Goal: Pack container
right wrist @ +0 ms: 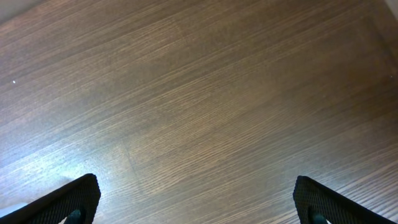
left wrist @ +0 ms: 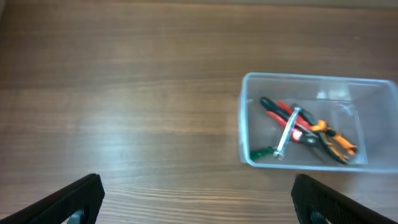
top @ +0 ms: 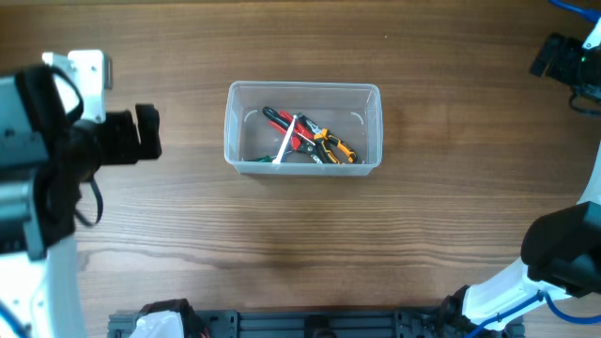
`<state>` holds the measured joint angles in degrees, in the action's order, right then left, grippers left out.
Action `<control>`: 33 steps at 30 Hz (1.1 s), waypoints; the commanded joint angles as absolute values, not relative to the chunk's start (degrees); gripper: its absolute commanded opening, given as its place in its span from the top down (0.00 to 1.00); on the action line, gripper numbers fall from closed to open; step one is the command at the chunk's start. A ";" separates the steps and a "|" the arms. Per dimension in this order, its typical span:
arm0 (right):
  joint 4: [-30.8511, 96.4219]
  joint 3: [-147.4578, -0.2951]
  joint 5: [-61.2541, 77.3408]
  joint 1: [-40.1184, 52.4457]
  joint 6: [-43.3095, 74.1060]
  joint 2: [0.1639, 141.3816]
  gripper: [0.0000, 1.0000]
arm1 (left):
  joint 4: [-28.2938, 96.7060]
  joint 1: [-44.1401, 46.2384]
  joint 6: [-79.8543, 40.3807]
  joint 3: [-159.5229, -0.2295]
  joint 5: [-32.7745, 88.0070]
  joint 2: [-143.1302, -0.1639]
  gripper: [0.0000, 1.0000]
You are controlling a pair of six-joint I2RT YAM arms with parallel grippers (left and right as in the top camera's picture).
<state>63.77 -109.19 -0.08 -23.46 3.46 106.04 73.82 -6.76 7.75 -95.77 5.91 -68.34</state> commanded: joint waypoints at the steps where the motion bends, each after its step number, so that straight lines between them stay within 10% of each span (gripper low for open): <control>1: 63.61 -109.16 -0.64 -23.64 4.54 106.94 0.00 | 76.18 -7.05 6.96 -96.53 13.23 -60.71 0.00; 33: 63.61 -109.16 -0.64 -23.64 4.54 106.94 0.00 | 90.50 -7.05 4.43 -94.15 22.09 -39.68 0.00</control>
<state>63.77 -109.19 -0.08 -23.46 3.46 106.04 91.68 -6.76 -1.17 -96.09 20.99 -39.90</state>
